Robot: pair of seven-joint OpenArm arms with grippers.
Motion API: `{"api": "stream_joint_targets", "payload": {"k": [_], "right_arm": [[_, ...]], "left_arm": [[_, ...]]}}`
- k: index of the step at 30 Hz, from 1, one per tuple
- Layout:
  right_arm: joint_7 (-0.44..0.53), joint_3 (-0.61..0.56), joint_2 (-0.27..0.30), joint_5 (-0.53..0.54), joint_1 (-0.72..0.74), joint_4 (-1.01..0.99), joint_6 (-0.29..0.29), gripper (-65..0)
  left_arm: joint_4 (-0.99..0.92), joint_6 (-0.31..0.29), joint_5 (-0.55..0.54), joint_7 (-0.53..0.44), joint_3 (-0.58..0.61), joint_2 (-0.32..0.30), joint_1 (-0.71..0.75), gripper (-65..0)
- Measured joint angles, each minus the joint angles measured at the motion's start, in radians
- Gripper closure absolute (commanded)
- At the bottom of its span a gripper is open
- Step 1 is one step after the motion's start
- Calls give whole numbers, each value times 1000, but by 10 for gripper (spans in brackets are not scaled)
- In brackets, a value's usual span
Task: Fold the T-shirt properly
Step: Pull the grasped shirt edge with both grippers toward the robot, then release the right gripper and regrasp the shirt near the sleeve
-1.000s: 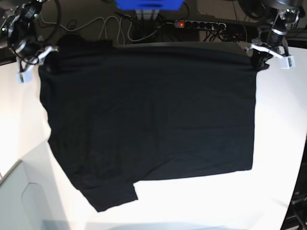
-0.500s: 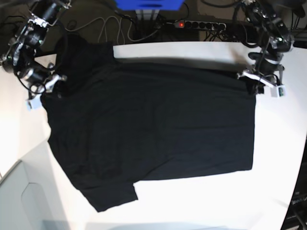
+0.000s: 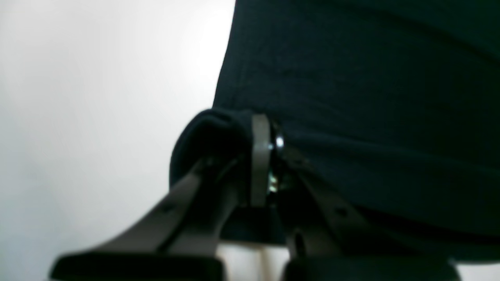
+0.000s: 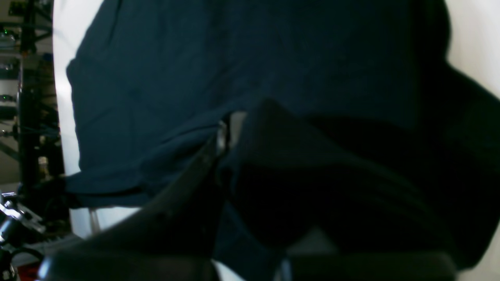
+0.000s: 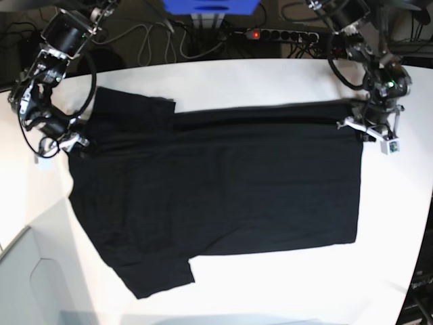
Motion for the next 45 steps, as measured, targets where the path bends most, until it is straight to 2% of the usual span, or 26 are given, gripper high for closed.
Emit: {"api": "stream_joint_targets", "payload": {"k": [5, 14, 17, 21, 23, 31, 34, 37, 45], "right_arm": [[90, -58, 30, 4, 2, -44, -2, 0], [114, -121, 35, 0, 0, -65, -3, 0], [114, -146, 39, 0, 1, -65, -3, -75], [91, -160, 39, 1, 1, -65, -4, -223], [60, -160, 39, 0, 3, -65, -4, -257], [-8, -148, 38, 3, 41, -61, -4, -262], [-11, -87, 36, 4, 40, -61, -4, -262], [-7, -35, 50, 4, 19, -59, -4, -261], [-2, -27, 98, 8, -60, -58, -5, -261]], "left_arm": [[-16, 0, 37, -1, 0, 0, -20, 0], [-31, 0, 46, -4, 2, 0, -31, -6], [-31, 1, 46, -4, 4, 0, -30, -63], [-31, 1, 45, -4, 4, 0, -29, -217], [-31, 1, 45, -4, 4, 0, -29, -235], [-31, 1, 45, -4, 3, 0, -27, -234], [-31, 1, 45, -4, 0, 0, -27, -234], [-31, 1, 45, -4, -2, 0, -27, -234], [-31, 1, 45, -4, -2, 3, -27, -234]]}}
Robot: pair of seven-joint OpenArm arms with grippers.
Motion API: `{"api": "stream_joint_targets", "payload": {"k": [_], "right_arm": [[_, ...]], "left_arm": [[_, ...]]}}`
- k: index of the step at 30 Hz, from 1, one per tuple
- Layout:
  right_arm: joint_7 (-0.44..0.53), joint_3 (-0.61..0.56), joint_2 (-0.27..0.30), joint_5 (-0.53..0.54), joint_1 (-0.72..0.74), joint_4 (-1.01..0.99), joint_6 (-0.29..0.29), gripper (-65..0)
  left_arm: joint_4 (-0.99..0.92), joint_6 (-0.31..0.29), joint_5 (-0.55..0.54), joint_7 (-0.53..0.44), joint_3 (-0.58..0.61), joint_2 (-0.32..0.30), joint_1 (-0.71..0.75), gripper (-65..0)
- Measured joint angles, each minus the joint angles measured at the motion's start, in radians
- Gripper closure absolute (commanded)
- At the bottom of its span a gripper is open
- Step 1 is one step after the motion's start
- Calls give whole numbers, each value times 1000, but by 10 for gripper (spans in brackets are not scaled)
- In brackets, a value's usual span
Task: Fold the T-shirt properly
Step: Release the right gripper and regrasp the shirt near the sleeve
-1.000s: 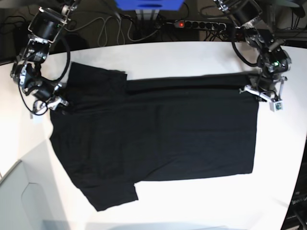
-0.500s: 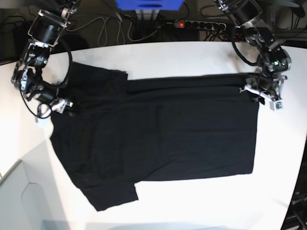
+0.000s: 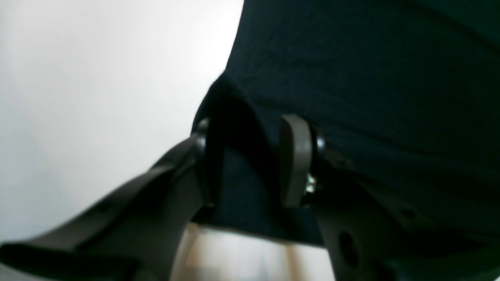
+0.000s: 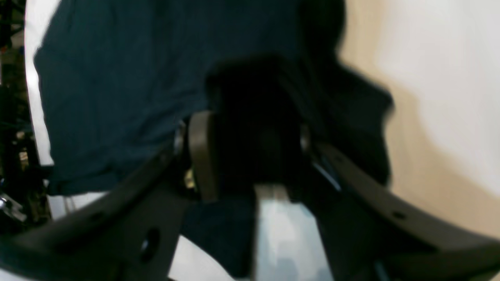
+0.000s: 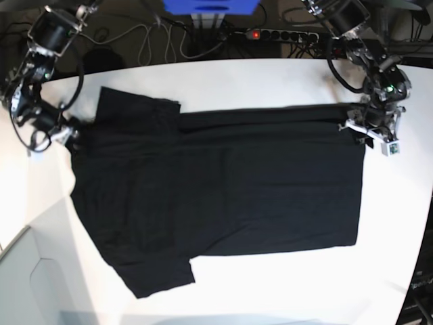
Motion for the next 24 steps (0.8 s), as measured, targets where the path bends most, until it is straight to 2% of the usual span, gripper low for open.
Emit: {"api": "stream_joint_targets", "payload": {"k": [2, 9, 19, 24], "right_arm": [[11, 2, -1, 29, -38, 11, 0, -261], [-2, 13, -30, -2, -132, 174, 1, -261], [-6, 31, -41, -3, -88, 204, 1, -261], [-12, 160, -38, -10, -153, 299, 1, -261]], "left_arm": [[0, 0, 0, 0, 0, 6, 0, -234], [0, 0, 0, 0, 2, 11, 2, -234], [2, 0, 0, 0, 1, 11, 3, -234], [3, 0, 0, 0, 0, 10, 3, -234]]}}
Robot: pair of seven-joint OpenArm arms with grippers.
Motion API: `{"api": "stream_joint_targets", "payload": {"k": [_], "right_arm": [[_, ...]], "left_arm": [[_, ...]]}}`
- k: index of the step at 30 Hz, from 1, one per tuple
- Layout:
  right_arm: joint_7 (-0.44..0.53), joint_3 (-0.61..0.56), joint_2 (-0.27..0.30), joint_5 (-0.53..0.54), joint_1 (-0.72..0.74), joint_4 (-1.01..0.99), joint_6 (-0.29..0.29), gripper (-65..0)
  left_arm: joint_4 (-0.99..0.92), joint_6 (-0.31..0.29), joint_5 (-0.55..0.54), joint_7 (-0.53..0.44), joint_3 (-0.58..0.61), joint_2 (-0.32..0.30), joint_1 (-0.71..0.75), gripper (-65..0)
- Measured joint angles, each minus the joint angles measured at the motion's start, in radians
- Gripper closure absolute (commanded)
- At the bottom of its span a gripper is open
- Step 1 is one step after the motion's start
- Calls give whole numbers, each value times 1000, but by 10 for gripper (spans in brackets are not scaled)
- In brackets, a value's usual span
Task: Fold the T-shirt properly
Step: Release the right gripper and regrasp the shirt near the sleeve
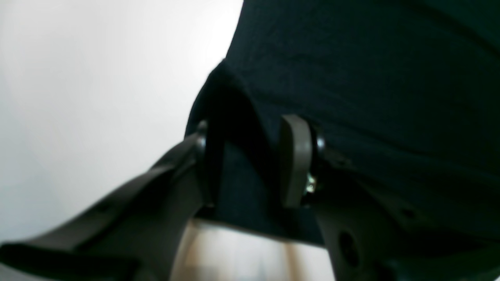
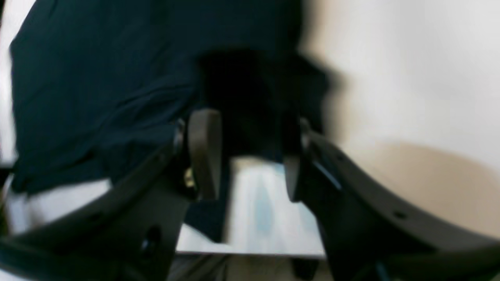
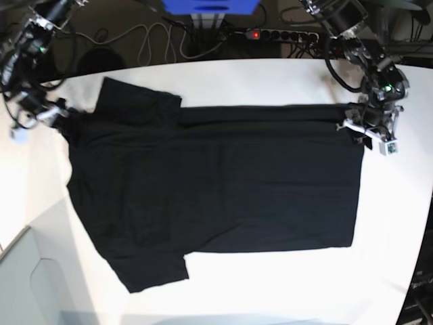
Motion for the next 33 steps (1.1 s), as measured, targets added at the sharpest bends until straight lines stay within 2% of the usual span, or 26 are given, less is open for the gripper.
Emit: {"api": "stream_joint_targets", "payload": {"k": [3, 8, 12, 15, 20, 28, 33], "right_arm": [[8, 45, -4, 7, -29, 43, -1, -261], [6, 45, -19, 12, -142, 85, 0, -261], [-3, -27, -62, 6, -212, 83, 0, -261], [7, -100, -74, 12, -231, 83, 2, -261], [0, -180, -96, 10, -232, 77, 94, -261], [5, -191, -100, 6, -210, 66, 95, -261], [13, -183, -95, 35, -170, -15, 100, -261]], "left_arm": [[0, 0, 0, 0, 0, 1, 8, -234], [1, 0, 0, 0, 0, 1, 11, -234], [1, 0, -1, 0, 0, 2, 11, -234], [1, 0, 0, 0, 0, 1, 11, -234], [2, 0, 0, 0, 0, 1, 11, -234], [4, 0, 0, 0, 0, 1, 20, -234], [4, 0, 0, 0, 0, 1, 27, -234]]}}
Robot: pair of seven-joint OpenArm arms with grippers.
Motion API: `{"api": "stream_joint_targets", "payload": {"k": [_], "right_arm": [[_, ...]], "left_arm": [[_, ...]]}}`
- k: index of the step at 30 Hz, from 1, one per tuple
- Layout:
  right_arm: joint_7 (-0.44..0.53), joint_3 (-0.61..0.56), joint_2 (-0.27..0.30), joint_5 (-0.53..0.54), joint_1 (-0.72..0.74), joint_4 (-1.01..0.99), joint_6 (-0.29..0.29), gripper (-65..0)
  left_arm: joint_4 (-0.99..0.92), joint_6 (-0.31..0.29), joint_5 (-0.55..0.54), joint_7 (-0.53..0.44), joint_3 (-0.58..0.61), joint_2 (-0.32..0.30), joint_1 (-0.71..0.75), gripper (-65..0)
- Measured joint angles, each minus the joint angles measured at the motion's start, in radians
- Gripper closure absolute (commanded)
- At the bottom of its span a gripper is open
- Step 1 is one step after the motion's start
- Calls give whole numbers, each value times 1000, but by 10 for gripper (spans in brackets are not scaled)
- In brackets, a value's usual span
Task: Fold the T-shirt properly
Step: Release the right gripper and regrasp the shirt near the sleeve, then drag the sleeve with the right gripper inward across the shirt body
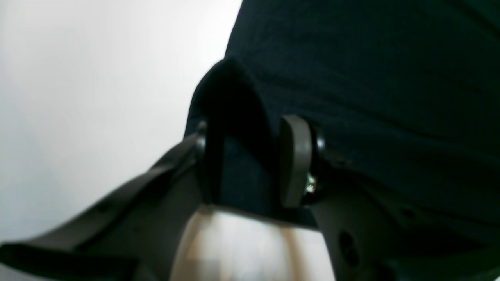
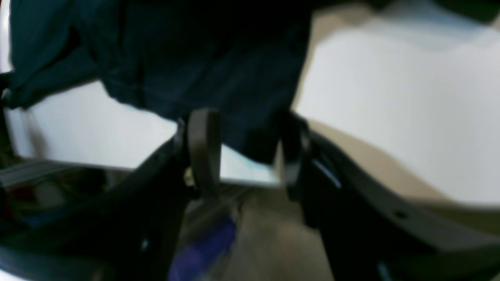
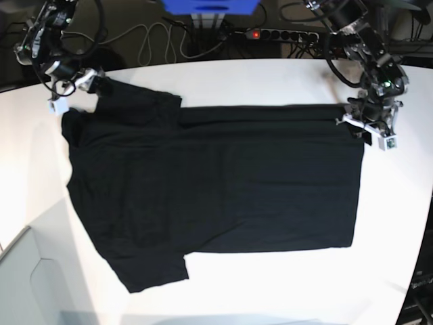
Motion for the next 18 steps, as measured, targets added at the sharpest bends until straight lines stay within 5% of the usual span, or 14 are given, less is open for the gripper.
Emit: {"api": "stream_joint_targets", "payload": {"k": [13, 18], "right_arm": [[21, -13, -1, 22, 28, -46, 10, -261], [-47, 32, -2, 40, 31, -45, 11, -260]], "left_arm": [[0, 0, 0, 0, 0, 0, 0, -234], [0, 0, 0, 0, 0, 0, 0, -234]]}}
